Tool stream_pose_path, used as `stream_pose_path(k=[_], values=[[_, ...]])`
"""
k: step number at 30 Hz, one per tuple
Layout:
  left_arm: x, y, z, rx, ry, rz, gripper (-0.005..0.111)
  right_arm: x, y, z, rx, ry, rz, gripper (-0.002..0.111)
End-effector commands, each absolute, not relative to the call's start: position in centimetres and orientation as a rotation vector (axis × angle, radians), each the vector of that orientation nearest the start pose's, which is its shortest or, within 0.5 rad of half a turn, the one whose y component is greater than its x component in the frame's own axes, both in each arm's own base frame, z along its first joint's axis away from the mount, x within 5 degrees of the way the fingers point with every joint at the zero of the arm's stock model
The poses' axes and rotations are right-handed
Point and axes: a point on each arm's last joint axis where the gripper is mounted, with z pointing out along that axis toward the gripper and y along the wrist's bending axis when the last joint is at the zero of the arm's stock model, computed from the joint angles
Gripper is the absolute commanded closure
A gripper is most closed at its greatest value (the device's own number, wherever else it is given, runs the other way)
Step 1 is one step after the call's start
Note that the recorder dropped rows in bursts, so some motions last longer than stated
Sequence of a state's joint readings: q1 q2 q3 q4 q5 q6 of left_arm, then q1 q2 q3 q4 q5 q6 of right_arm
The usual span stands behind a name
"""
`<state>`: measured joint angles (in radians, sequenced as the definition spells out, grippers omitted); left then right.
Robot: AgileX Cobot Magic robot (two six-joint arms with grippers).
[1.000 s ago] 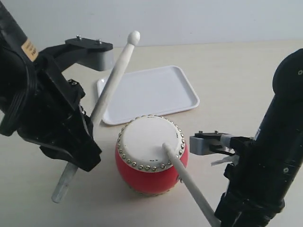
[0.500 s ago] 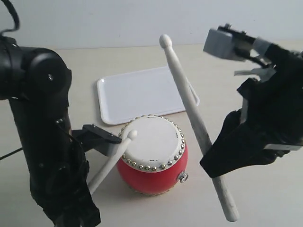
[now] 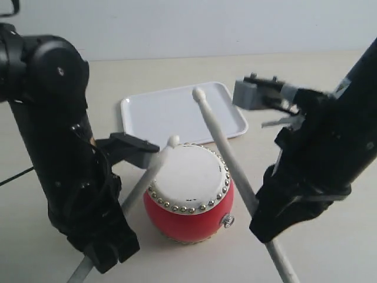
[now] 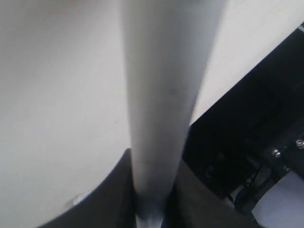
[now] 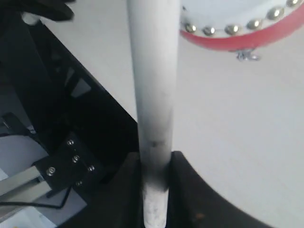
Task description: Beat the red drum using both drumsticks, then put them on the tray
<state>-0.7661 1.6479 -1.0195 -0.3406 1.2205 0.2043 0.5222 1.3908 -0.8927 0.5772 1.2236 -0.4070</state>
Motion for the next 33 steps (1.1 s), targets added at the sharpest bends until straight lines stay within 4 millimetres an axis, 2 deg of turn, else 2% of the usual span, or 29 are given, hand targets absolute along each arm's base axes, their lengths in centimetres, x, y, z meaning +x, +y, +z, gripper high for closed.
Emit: stream_pose_path(k=[1, 4, 6, 8, 10, 14, 20, 25, 29, 33], values=[[17.2, -20.6, 25.4, 1.266, 2.946, -0.483, 0.107, 17.1, 15.1, 19.5, -1.160, 3.139, 0.840, 0.108], [16.6, -20.0, 28.7, 1.234, 2.820, -0.535, 0.107, 16.8, 14.9, 16.7, -1.172, 3.273, 0.828, 0.108], [16.1, -19.5, 30.5, 1.221, 2.751, -0.560, 0.107, 17.0, 15.0, 15.9, -1.173, 3.312, 0.820, 0.108], [15.7, -19.1, 31.6, 1.214, 2.706, -0.573, 0.107, 16.9, 15.1, 16.0, -1.167, 3.295, 0.859, 0.108], [15.4, -18.6, 32.1, 1.214, 2.680, -0.556, 0.107, 16.7, 15.4, 17.1, -1.150, 3.230, 0.933, 0.108], [15.3, -18.2, 31.9, 1.192, 2.695, -0.525, 0.107, 16.0, 15.3, 20.3, -1.134, 3.070, 0.986, 0.108], [15.3, -18.2, 30.7, 1.079, 2.763, -0.528, 0.107, 14.8, 14.4, 25.9, -1.060, 2.861, 0.943, 0.108], [15.4, -18.3, 30.0, 1.025, 2.761, -0.543, 0.107, 14.5, 14.3, 29.6, -1.020, 2.717, 0.942, 0.108], [15.2, -18.1, 29.1, 1.024, 2.787, -0.533, 0.107, 14.7, 14.4, 31.0, -1.013, 2.667, 0.942, 0.108], [14.8, -17.6, 27.9, 0.970, 2.872, -0.513, 0.107, 15.8, 14.7, 31.1, -0.984, 2.644, 0.898, 0.108]])
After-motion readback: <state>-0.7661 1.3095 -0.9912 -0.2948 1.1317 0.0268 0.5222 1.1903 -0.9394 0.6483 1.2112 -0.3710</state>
